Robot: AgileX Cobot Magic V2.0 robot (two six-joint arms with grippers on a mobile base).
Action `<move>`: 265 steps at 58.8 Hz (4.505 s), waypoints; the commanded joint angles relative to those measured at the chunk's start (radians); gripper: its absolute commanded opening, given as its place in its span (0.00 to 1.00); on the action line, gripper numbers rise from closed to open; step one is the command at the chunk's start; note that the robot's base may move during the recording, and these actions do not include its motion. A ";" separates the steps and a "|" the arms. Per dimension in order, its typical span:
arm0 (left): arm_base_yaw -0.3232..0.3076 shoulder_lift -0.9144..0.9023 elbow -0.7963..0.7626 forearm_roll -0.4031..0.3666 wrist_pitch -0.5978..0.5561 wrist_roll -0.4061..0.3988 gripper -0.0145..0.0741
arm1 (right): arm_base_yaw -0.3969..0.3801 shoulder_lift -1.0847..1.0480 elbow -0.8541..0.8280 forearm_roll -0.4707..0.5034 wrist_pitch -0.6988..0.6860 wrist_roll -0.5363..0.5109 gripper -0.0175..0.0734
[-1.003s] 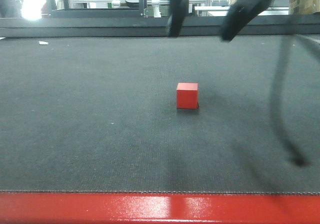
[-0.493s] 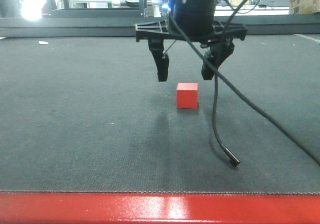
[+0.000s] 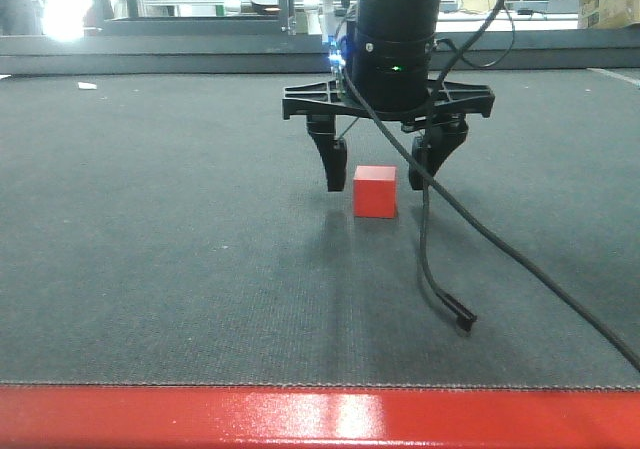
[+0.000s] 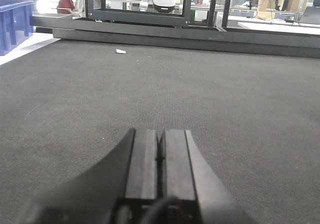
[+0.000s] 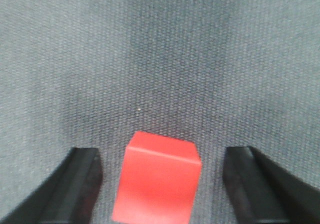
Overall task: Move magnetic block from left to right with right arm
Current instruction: 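Lower the open right gripper over the red cube, then close the right gripper on the red cube and lift it, then hold the red cube raised in the right gripper, then drive the base away from the first table carrying the cube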
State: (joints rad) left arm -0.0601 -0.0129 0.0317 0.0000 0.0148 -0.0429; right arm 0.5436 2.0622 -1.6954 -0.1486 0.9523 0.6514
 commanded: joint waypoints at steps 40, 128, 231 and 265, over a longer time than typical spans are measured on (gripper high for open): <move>0.001 -0.014 0.009 0.000 -0.091 -0.004 0.03 | -0.013 -0.167 -0.019 -0.013 -0.019 -0.233 0.38; 0.001 -0.014 0.009 0.000 -0.091 -0.004 0.03 | -0.098 -1.713 1.102 -0.064 -0.506 -0.333 0.38; 0.001 -0.014 0.009 0.000 -0.091 -0.004 0.03 | -0.098 -1.757 1.102 -0.064 -0.506 -0.333 0.38; 0.001 -0.014 0.009 0.000 -0.091 -0.004 0.03 | -0.098 -1.757 1.102 -0.064 -0.506 -0.333 0.38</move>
State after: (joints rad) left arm -0.0601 -0.0129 0.0317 0.0000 0.0148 -0.0429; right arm 0.4499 0.2974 -0.5652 -0.1907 0.5300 0.3282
